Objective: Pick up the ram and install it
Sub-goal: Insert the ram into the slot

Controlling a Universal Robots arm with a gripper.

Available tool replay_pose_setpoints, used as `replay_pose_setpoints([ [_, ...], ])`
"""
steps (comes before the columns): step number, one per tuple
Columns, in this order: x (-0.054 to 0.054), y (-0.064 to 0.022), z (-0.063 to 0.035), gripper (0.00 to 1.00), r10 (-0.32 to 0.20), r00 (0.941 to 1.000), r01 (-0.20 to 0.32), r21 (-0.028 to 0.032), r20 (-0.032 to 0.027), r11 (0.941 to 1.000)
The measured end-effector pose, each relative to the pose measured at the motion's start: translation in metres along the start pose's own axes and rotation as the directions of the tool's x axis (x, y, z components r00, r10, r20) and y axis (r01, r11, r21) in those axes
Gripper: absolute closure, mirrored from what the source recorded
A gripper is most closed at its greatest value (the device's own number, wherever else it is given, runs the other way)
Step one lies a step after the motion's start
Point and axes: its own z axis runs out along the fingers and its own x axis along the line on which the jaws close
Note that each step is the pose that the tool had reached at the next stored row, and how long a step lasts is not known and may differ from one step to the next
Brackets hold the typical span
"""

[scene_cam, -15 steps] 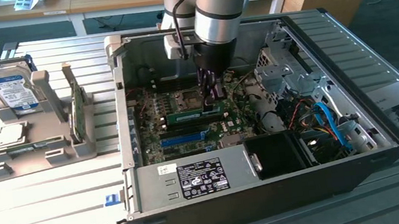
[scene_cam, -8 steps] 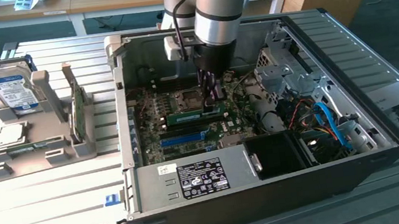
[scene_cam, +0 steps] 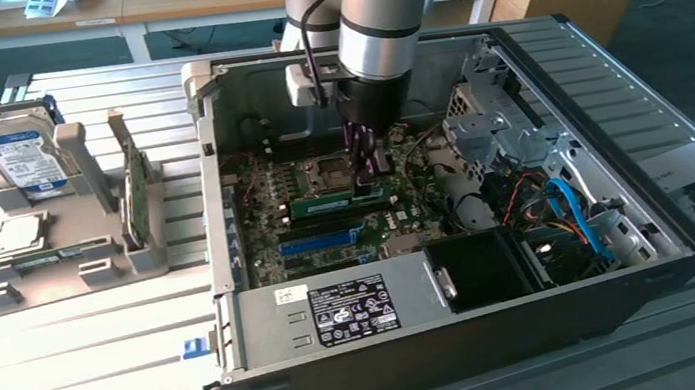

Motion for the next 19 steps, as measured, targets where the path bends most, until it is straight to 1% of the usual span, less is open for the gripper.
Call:
replay_pose_setpoints([
  [19, -0.0014, 0.0006, 0.0024, 0.88, 0.000, 1.0000, 0.000, 0.0005, 0.0001, 1.0000],
])
